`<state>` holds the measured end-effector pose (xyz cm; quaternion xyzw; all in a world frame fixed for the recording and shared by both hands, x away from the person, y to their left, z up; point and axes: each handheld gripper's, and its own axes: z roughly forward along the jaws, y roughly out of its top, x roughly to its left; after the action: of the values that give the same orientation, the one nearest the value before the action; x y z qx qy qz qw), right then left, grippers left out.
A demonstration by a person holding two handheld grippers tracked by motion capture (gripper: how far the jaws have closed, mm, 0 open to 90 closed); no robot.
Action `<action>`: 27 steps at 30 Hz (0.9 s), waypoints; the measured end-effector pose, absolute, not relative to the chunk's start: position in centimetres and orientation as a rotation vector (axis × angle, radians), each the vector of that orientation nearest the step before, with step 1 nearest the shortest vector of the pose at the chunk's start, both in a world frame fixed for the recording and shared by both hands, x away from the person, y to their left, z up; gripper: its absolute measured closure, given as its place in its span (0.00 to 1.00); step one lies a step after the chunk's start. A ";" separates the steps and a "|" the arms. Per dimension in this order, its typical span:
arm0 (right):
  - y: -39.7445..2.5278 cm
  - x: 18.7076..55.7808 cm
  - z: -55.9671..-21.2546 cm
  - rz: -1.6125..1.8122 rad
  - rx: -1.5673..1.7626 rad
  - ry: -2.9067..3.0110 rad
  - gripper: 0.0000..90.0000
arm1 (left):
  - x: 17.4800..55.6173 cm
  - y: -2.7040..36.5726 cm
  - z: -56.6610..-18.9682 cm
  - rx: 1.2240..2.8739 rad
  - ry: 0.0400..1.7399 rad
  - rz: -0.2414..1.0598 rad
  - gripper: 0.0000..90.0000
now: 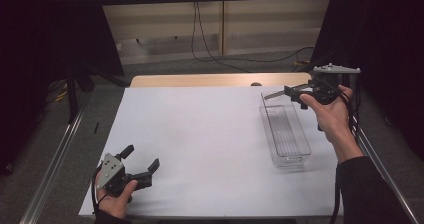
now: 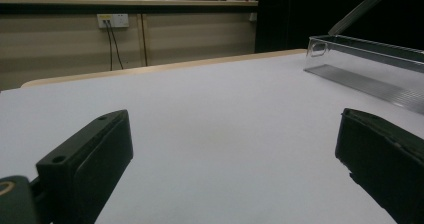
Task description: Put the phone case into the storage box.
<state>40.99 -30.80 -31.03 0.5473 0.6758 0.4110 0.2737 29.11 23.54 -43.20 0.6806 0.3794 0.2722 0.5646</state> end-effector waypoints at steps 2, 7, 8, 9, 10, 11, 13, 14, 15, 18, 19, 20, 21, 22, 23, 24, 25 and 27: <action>-30.7 41.1 -31.3 1.099 1.476 1.811 0.13 | 29.1 23.5 -43.2 1.601 0.891 0.640 0.02; -30.4 41.3 -32.1 1.068 1.478 1.810 0.13 | 29.1 23.5 -43.2 1.598 0.894 0.642 0.02; -30.4 41.3 -32.3 1.067 1.481 1.810 0.13 | 29.1 23.5 -43.2 1.600 0.893 0.642 0.02; -30.4 41.4 -32.5 1.061 1.485 1.809 0.13 | 29.1 23.6 -43.2 1.603 0.891 0.642 0.02; -30.3 41.5 -32.7 1.052 1.488 1.808 0.13 | 29.1 23.6 -43.2 1.605 0.890 0.643 0.02; -30.3 41.5 -32.9 1.050 1.495 1.801 0.13 | 29.2 23.5 -43.2 1.604 0.891 0.641 0.02; -30.2 41.6 -33.2 1.050 1.508 1.792 0.13 | 29.1 23.6 -43.2 1.601 0.893 0.642 0.02; -30.2 41.6 -33.4 1.043 1.508 1.790 0.13 | 29.1 23.6 -43.2 1.604 0.890 0.641 0.02; -30.1 41.6 -33.5 1.037 1.509 1.789 0.13 | 29.1 23.6 -43.2 1.603 0.891 0.641 0.02; -30.0 41.7 -33.9 1.030 1.519 1.778 0.13 | 29.1 23.6 -43.2 1.603 0.890 0.643 0.02; -29.9 41.7 -34.0 1.027 1.523 1.773 0.13 | 29.1 23.6 -43.2 1.604 0.890 0.642 0.02; -29.9 41.7 -34.1 1.025 1.527 1.769 0.13 | 29.1 23.6 -43.2 1.606 0.889 0.640 0.02; -29.9 41.7 -34.2 1.021 1.527 1.766 0.13 | 29.1 23.6 -43.2 1.605 0.892 0.639 0.02; -29.8 41.7 -34.4 1.014 1.531 1.761 0.13 | 29.1 23.6 -43.2 1.605 0.892 0.636 0.02; -29.8 41.7 -34.5 1.003 1.536 1.758 0.13 | 29.1 23.6 -43.2 1.604 0.893 0.637 0.02; -29.7 41.8 -34.6 0.997 1.540 1.755 0.13 | 29.1 23.6 -43.2 1.599 0.896 0.635 0.02; -29.7 41.8 -34.7 0.997 1.545 1.749 0.13 | 29.1 23.6 -43.2 1.598 0.896 0.636 0.02; -29.5 41.8 -34.9 0.995 1.550 1.738 0.13 | 29.1 23.6 -43.2 1.600 0.895 0.640 0.02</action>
<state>41.80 -29.54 -34.90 0.5840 0.6546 0.3748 0.2999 29.12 23.63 -43.17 0.6803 0.3802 0.2719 0.5646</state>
